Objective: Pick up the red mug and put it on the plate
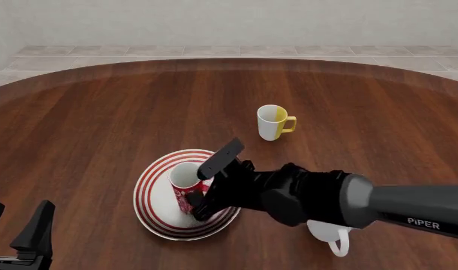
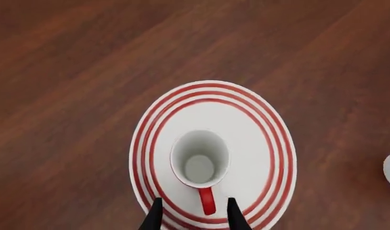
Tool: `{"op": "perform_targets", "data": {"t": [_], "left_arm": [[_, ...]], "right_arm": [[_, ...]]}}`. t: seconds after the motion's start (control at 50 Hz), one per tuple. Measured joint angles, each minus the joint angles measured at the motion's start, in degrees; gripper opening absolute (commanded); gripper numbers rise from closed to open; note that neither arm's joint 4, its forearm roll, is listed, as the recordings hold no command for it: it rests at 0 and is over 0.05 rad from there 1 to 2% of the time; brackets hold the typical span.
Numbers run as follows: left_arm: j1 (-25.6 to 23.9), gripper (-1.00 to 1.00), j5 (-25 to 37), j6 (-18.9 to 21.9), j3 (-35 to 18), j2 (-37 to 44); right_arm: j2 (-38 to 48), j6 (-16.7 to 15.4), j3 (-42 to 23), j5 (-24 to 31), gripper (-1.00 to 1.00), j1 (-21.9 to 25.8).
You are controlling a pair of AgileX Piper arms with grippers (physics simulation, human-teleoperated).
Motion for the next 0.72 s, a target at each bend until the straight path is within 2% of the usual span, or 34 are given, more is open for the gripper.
{"op": "perform_targets", "data": {"t": [0.46, 0.72], "left_arm": [[-0.5, 1.00, 0.1, 0.9, -0.4, 0.0], [-0.4, 1.00, 1.6, 1.5, -2.0, 0.0]], "right_arm": [[-20.5, -4.3, 6.6, 7.3, 1.00, -4.7], [-35.3, -5.1, 12.4, 11.5, 1.00, -8.6]]}}
